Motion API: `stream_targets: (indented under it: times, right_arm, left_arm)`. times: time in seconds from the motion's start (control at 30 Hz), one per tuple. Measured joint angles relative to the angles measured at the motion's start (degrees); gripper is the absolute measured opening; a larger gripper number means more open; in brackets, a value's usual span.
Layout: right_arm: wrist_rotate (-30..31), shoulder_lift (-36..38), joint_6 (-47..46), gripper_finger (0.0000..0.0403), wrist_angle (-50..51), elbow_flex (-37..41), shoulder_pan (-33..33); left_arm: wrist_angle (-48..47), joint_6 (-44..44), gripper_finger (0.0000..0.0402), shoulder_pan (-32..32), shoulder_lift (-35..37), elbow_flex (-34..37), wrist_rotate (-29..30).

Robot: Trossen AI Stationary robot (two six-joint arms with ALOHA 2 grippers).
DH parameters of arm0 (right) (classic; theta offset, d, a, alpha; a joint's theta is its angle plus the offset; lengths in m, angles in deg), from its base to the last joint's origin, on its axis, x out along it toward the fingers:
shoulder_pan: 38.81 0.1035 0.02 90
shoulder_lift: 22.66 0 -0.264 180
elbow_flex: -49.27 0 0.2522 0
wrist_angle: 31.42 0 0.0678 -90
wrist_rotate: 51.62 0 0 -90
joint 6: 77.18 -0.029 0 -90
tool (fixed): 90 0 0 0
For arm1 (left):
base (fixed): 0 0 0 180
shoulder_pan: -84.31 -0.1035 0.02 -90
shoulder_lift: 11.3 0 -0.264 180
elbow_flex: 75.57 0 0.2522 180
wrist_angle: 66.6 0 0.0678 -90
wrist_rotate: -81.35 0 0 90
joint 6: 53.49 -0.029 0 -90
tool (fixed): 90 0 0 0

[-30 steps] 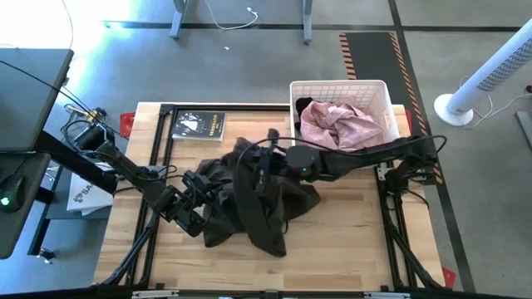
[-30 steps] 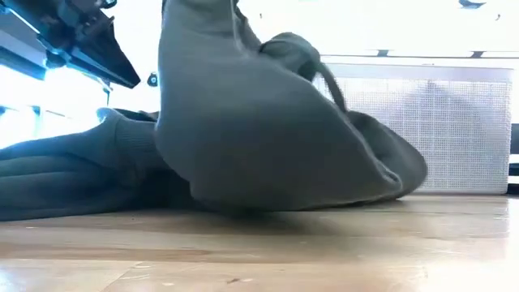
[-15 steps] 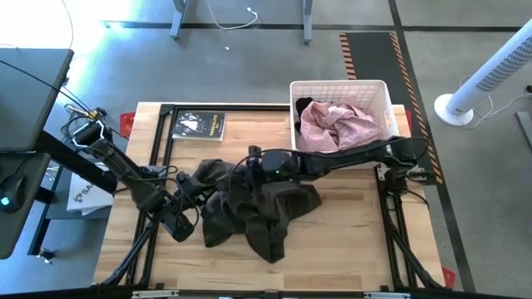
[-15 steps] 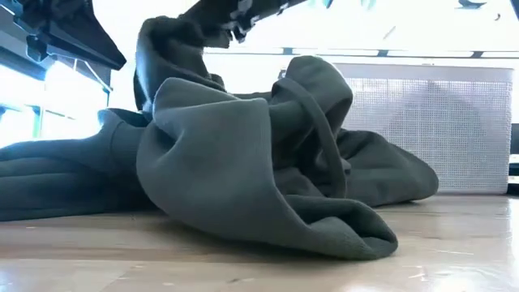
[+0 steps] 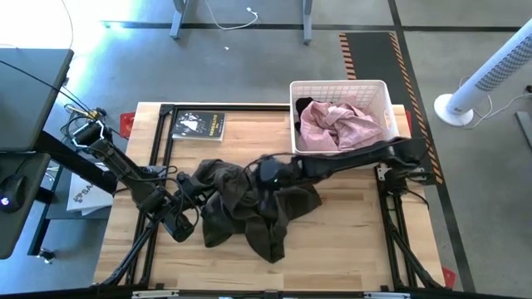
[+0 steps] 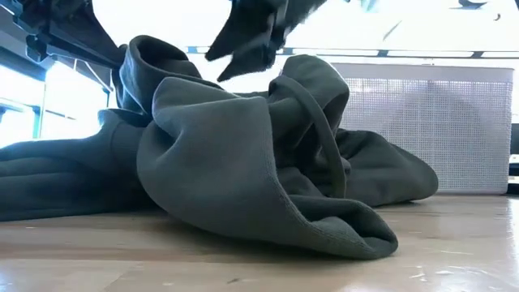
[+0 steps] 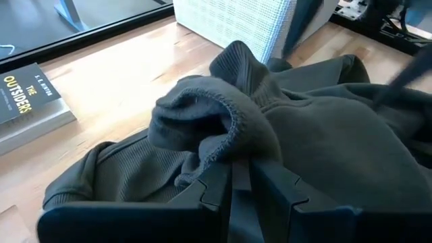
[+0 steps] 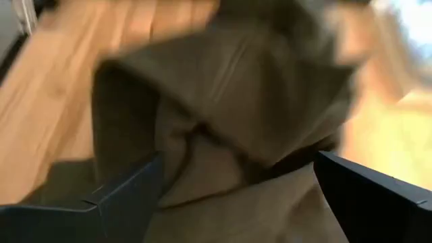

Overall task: Sort clothes
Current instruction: Put the black jacket into the white bin

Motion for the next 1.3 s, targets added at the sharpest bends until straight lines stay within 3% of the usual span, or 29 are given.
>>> stream_targets:
  times: [0.4, 0.53, 0.7, 0.97, 1.3]
  right_arm:
    - [-0.5, -15.9, -3.0, 0.0382, -3.6, -0.2, 0.3]
    - [-0.6, -19.3, -5.1, 0.0367, -4.0, -0.4, 0.3]
    - [-0.8, -21.7, -7.3, 0.0289, -4.9, -0.6, 0.3]
    - [2.6, -22.2, -7.7, 0.0066, -7.7, -0.5, 1.7]
    - [8.6, -11.3, -7.3, 0.0055, -4.0, 0.7, 5.9]
  left_arm:
    - [0.4, 0.0, 0.0048, -0.1, 0.0, 0.0, -0.1]
    - [0.4, 0.0, 0.0048, -0.1, 0.0, 0.0, -0.1]
    - [0.4, -0.1, 0.0048, -0.1, 0.0, 0.0, -0.1]
    - [0.4, -0.1, 0.0048, -0.1, 0.0, 0.0, -0.2]
    - [0.3, -0.1, 0.0048, -0.1, 0.0, 0.0, -0.1]
